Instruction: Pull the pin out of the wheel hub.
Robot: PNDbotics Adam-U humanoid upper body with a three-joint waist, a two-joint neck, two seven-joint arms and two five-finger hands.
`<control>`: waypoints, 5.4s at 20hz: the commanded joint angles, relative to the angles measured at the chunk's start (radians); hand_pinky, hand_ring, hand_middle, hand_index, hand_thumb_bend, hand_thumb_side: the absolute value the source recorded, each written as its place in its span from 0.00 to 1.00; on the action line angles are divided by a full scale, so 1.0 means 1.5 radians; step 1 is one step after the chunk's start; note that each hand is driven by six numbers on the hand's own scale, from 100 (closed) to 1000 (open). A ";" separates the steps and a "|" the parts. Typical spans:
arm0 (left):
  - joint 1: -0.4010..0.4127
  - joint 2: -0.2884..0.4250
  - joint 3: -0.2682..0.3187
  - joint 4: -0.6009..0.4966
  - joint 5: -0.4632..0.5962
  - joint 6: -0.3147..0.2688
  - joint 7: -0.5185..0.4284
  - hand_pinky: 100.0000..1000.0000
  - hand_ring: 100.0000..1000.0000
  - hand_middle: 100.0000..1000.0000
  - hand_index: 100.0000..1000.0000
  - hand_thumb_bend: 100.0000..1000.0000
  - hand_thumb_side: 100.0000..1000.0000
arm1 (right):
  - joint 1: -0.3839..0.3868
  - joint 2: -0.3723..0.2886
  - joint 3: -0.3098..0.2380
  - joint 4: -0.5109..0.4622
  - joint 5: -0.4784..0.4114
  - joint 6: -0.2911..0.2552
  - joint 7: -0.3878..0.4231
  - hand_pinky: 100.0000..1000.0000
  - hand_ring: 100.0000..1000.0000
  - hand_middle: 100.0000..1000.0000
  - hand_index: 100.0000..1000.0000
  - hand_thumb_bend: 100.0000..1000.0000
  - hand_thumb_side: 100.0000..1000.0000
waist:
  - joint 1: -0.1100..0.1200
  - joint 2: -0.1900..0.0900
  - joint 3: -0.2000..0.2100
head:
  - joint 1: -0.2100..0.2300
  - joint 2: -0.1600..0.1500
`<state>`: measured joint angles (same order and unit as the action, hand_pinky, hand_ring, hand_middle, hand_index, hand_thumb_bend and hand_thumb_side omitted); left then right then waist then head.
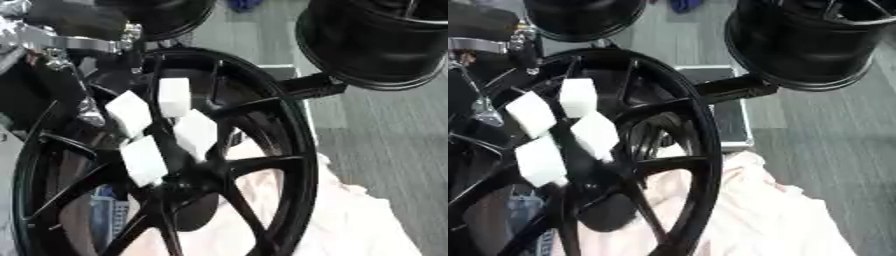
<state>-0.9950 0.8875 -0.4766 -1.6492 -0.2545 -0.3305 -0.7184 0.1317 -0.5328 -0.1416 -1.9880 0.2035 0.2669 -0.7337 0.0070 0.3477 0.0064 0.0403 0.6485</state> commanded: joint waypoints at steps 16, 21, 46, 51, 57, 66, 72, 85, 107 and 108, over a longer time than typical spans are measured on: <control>0.000 0.016 0.003 0.024 0.075 0.056 -0.126 0.55 0.34 0.53 0.67 0.66 0.00 | -0.005 -0.009 -0.013 -0.008 -0.002 -0.001 -0.003 0.62 0.66 0.61 0.64 0.00 0.41 | 0.000 -0.017 -0.002 | 0.003 -0.011; 0.001 0.013 -0.004 0.030 0.091 0.060 -0.126 0.59 0.42 0.53 0.65 0.64 0.00 | -0.006 -0.007 -0.013 -0.008 -0.003 -0.001 -0.003 0.62 0.66 0.61 0.64 0.00 0.41 | 0.001 -0.017 -0.003 | 0.004 -0.011; -0.004 0.012 0.025 0.025 0.041 0.071 0.026 0.35 0.01 0.17 0.34 0.65 0.00 | -0.004 -0.005 -0.017 -0.008 -0.003 -0.005 -0.007 0.62 0.66 0.62 0.64 0.00 0.41 | 0.000 -0.022 -0.003 | 0.010 -0.011; -0.007 0.019 0.047 0.015 0.049 0.075 0.041 0.34 0.00 0.13 0.31 0.67 0.00 | -0.004 -0.004 -0.018 -0.008 -0.002 -0.005 -0.008 0.62 0.66 0.62 0.64 0.00 0.41 | 0.000 -0.022 -0.002 | 0.009 -0.012; 0.004 0.036 0.066 -0.006 0.077 0.090 0.008 0.68 0.54 0.57 0.71 0.68 0.00 | -0.003 -0.004 -0.019 -0.008 -0.001 -0.005 -0.009 0.62 0.66 0.61 0.64 0.00 0.41 | 0.001 -0.023 0.000 | 0.007 -0.011; 0.001 0.044 0.085 -0.007 0.096 0.124 -0.096 0.75 0.64 0.63 0.80 0.73 0.00 | -0.001 -0.005 -0.020 -0.008 0.000 -0.006 -0.010 0.62 0.66 0.61 0.64 0.00 0.41 | 0.002 -0.025 0.002 | 0.007 -0.002; 0.004 0.044 0.077 -0.013 0.103 0.127 -0.111 0.73 0.62 0.62 0.80 0.76 0.00 | -0.003 -0.004 -0.019 -0.008 -0.001 -0.006 -0.010 0.62 0.66 0.61 0.64 0.00 0.41 | 0.004 -0.024 0.001 | 0.007 0.001; 0.040 0.060 0.045 -0.031 0.086 0.183 -0.027 0.68 0.57 0.59 0.71 0.77 0.00 | -0.008 -0.002 -0.020 -0.008 -0.002 -0.007 -0.012 0.62 0.66 0.61 0.64 0.00 0.41 | 0.007 -0.022 -0.004 | 0.005 0.003; 0.045 0.040 0.007 -0.031 0.031 0.211 -0.006 0.63 0.53 0.55 0.70 0.72 0.00 | -0.012 0.002 -0.022 -0.008 -0.004 -0.010 -0.018 0.62 0.65 0.61 0.64 0.00 0.41 | 0.006 -0.020 -0.008 | 0.006 -0.013; 0.045 0.039 0.005 -0.031 0.031 0.212 -0.009 0.62 0.52 0.54 0.70 0.72 0.00 | -0.012 0.002 -0.022 -0.008 -0.004 -0.010 -0.018 0.62 0.65 0.61 0.64 0.00 0.41 | 0.006 -0.021 -0.008 | 0.006 -0.013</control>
<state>-0.9157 0.9304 -0.4769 -1.6874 -0.2114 -0.0130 -0.7259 0.1152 -0.5149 -0.1609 -1.9880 0.1997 0.2511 -0.7540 0.0173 0.3331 -0.0051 0.0476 0.6404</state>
